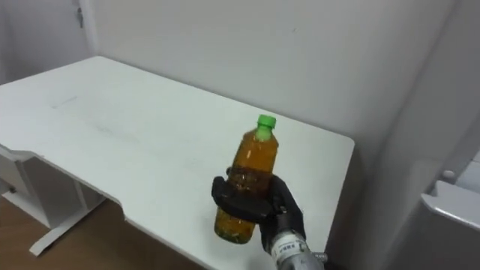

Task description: Put the bottle in the upper fridge

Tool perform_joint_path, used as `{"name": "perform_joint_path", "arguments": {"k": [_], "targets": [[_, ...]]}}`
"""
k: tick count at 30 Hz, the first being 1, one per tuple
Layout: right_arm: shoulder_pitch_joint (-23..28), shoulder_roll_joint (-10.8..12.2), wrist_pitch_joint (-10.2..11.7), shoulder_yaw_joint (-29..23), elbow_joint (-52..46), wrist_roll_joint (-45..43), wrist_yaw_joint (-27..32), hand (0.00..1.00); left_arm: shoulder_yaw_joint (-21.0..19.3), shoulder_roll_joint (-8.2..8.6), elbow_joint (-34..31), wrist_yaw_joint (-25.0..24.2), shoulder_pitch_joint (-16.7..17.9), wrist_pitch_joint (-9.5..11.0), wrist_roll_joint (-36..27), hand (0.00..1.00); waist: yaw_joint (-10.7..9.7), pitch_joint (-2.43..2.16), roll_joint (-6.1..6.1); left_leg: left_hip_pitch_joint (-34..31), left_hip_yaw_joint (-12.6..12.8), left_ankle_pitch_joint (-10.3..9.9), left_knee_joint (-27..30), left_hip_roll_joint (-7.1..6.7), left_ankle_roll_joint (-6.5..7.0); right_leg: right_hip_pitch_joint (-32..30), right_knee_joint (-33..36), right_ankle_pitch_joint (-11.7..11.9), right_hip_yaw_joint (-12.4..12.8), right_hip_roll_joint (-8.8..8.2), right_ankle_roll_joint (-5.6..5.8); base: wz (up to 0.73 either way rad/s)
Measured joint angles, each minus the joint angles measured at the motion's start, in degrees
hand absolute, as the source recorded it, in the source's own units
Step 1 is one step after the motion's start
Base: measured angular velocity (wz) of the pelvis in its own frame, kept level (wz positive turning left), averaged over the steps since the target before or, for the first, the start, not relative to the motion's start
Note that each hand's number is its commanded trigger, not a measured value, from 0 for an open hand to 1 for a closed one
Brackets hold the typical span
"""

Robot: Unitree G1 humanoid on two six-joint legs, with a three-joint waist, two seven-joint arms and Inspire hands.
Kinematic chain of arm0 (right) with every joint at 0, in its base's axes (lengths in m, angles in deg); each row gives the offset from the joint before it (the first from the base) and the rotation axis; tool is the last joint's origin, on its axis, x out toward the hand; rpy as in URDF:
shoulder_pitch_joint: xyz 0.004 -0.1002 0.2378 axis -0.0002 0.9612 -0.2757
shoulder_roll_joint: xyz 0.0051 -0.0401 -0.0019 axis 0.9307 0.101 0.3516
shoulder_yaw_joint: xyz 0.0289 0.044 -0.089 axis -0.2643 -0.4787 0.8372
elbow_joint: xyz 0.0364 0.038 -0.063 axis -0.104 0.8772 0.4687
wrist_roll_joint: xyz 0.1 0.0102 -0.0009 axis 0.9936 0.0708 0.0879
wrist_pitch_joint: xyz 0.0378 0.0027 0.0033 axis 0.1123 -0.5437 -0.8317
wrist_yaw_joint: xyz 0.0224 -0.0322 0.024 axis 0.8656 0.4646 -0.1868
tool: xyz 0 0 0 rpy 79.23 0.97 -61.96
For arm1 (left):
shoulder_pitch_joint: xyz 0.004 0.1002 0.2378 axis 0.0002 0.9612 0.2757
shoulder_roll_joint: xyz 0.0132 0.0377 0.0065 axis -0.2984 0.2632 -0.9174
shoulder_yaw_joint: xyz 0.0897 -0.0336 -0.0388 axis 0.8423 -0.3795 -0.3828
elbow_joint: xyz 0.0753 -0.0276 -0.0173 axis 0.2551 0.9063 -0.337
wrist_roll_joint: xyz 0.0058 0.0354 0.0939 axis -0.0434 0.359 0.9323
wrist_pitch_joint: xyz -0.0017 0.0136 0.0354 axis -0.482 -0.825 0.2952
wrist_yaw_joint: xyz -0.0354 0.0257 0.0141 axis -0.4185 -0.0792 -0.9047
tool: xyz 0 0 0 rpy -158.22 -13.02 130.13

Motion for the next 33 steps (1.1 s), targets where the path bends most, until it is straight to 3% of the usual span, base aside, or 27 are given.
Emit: {"name": "perform_joint_path", "arguments": {"k": [3,8,14,20,23,28,30,33], "targets": [[-0.06,-1.86,0.00,-0.27,-4.84,0.27,-2.05,1.00,0.02,-0.24,1.07,-0.13,-0.11,1.04,-0.11,0.00,-1.84,-0.07,-0.29,1.90,1.01,-0.01,-0.68,0.08,0.01,1.03,-0.02,0.01,0.97,-0.05,-0.02,-0.24],[-0.06,-2.34,-0.03,-0.68,-9.06,0.37,-4.32,1.00,0.11,-0.27,2.90,-0.14,-1.26,1.48,-2.31,0.00,-3.86,0.03,-0.61,2.64,1.68,-0.10,-0.87,0.48,-0.01,1.05,0.32,0.24,1.89,0.18,-0.38,-0.11],[-0.05,-3.22,-2.57,-3.58,-14.06,-0.24,-6.98,1.00,-0.49,-0.25,2.86,-1.15,-0.87,0.90,-2.34,0.00,-5.16,-0.19,-0.86,2.63,1.91,-0.10,-0.78,0.78,-0.02,0.85,0.89,0.42,2.07,0.31,-0.64,-0.01],[-0.05,-3.32,-2.71,-7.53,-20.86,-0.19,-7.98,1.00,-0.63,-0.15,3.69,-2.18,-0.94,0.87,-2.41,0.00,-5.63,-0.33,-0.15,3.73,2.93,-0.10,-0.74,0.96,-0.01,1.48,0.81,0.62,3.33,0.52,-0.77,-0.09],[-0.02,-3.31,-2.80,-9.55,-22.38,-3.10,-8.91,1.00,-0.87,0.10,3.91,-2.40,-0.98,0.65,-1.97,0.00,-6.92,-0.40,0.68,4.27,2.95,-0.13,-0.80,1.01,0.00,1.81,0.80,0.71,3.45,0.57,-0.77,0.00],[0.88,-3.51,-2.67,-15.34,-28.43,-4.20,-8.92,1.00,-3.88,0.69,4.36,-2.45,-0.64,0.94,-1.36,0.00,-9.27,-1.09,1.97,4.45,3.13,-0.12,-0.91,1.16,0.00,1.58,0.90,0.81,3.62,0.64,-0.90,-0.02],[0.88,-4.82,-2.02,-18.34,-30.94,-4.14,-8.67,1.00,-5.10,0.73,4.43,-2.33,-0.43,1.27,-1.40,0.00,-10.30,-1.59,2.29,4.59,3.15,-0.03,-1.31,1.14,-0.09,1.82,0.90,0.81,3.67,0.64,-0.90,0.00],[1.08,-6.70,-0.95,-20.40,-33.22,-4.15,-8.75,1.00,-6.94,1.23,4.52,-2.13,0.18,1.64,-1.36,0.00,-11.53,-1.68,2.32,5.88,4.19,0.08,-2.40,1.28,-0.24,2.39,0.82,0.81,4.76,0.79,-0.90,-0.16]]}}
